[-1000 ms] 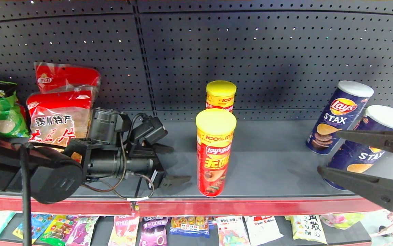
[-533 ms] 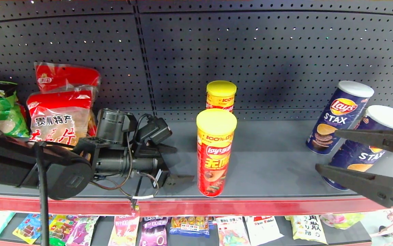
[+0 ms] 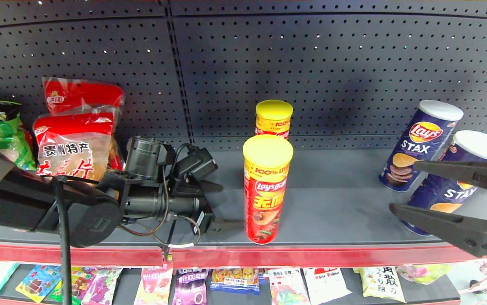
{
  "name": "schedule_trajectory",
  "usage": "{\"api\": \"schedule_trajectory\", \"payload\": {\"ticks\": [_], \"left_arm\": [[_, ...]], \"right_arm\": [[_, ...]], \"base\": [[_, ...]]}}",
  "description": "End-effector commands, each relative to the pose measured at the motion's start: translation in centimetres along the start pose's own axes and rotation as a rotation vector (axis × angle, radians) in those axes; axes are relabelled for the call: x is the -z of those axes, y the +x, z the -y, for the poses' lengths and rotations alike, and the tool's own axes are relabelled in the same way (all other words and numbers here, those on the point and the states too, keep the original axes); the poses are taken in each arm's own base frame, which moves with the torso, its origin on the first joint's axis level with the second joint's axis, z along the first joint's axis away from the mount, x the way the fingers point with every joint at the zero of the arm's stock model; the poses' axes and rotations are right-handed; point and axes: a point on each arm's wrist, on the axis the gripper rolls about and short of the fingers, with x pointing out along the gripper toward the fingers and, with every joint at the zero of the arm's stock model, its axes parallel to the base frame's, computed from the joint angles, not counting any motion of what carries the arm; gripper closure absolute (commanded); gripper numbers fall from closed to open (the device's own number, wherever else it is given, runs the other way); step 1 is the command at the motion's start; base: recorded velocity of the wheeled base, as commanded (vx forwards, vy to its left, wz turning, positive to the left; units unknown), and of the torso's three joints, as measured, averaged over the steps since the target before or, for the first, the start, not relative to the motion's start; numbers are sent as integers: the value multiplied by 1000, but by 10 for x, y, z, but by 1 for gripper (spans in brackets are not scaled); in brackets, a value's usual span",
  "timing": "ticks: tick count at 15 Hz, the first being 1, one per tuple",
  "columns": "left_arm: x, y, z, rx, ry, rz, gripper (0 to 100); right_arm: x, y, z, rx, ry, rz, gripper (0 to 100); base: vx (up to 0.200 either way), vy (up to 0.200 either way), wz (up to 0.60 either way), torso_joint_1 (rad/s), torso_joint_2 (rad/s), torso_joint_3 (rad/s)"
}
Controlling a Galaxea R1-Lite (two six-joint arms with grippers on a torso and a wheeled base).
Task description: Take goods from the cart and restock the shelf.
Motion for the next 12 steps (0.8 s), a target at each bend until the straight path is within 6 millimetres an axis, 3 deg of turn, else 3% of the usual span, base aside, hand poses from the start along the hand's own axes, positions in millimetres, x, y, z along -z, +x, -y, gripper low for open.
{"api": "schedule_trajectory", "payload": {"ticks": [1, 12], "left_arm": [[-1, 5, -1, 4, 2, 0, 0], [-3, 12, -5, 2, 5, 4, 0]], "right_arm": [[0, 0, 0, 0, 0, -1, 0], [0, 1, 0, 0, 0, -1, 0]], "base": [[0, 0, 0, 0, 0, 0], [0, 0, 0, 0, 0, 0]]}}
